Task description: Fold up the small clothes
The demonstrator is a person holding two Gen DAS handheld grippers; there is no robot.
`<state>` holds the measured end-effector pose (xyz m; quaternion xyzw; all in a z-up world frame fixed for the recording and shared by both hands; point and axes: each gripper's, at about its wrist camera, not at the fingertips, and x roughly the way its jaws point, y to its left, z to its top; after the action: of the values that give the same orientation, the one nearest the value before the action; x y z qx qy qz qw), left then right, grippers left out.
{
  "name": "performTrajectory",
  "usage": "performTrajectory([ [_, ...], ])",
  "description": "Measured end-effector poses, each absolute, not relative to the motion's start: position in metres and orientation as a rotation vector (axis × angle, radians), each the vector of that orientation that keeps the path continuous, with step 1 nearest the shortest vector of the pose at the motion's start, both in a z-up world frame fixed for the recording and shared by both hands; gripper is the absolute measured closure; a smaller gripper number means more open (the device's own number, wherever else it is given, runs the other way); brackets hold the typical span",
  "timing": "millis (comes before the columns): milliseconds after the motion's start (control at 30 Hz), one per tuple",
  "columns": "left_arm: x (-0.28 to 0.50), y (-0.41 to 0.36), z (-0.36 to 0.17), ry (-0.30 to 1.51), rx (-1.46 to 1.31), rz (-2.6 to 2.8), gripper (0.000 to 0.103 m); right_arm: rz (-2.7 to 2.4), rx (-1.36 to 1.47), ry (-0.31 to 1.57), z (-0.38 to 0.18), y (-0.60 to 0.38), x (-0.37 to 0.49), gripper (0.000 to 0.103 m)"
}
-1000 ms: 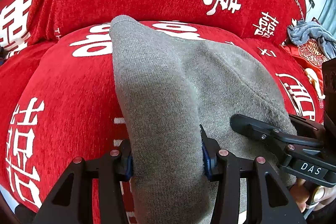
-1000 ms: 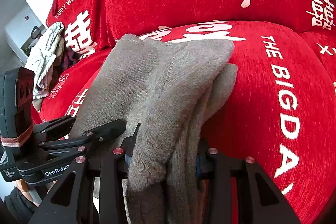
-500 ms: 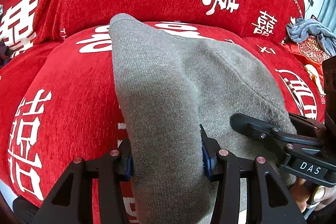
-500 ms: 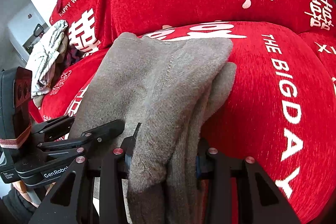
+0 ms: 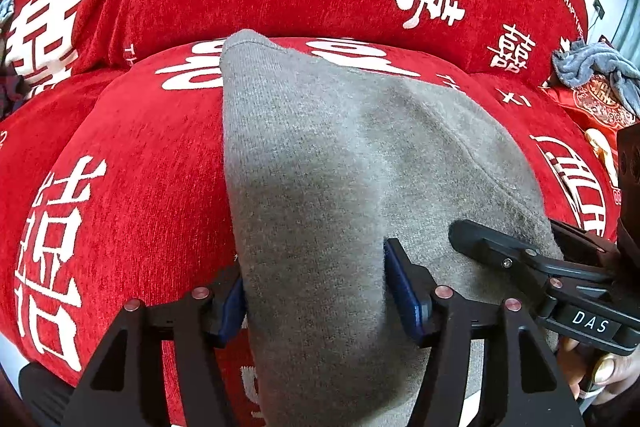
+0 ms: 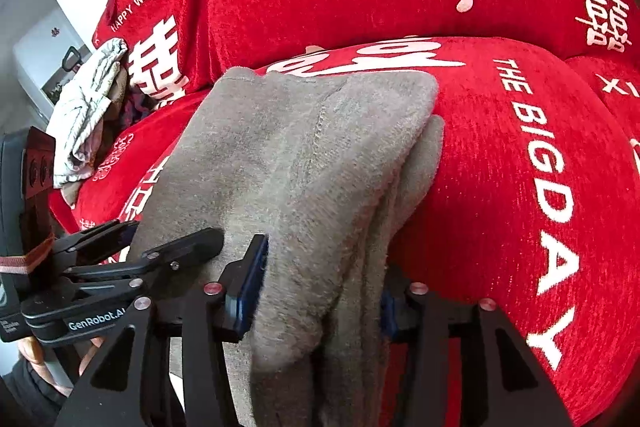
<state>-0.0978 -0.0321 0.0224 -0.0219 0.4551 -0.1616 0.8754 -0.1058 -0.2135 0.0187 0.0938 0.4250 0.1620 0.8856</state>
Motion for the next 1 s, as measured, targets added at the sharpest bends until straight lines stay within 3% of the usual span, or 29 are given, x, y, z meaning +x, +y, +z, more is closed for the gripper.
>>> performTrajectory([
  [67, -0.098, -0.032, 0.022, 0.95, -0.044, -0.336, 0.038, 0.334, 0.192, 0.883, 0.019, -0.214, -0.107, 0.048],
  [167, -0.099, -0.031, 0.023, 0.938, -0.018, -0.29, 0.024, 0.315, 0.173, 0.885, 0.021, -0.215, -0.109, 0.044],
  [600, -0.112, -0.011, 0.04, 0.875, -0.01, -0.223, 0.024, 0.284, -0.074, 0.675, 0.068, -0.193, -0.16, 0.043],
  [1000, -0.107, -0.013, 0.031, 0.898, 0.011, -0.222, 0.024, 0.323, -0.057, 0.795, 0.041, -0.187, -0.147, 0.044],
])
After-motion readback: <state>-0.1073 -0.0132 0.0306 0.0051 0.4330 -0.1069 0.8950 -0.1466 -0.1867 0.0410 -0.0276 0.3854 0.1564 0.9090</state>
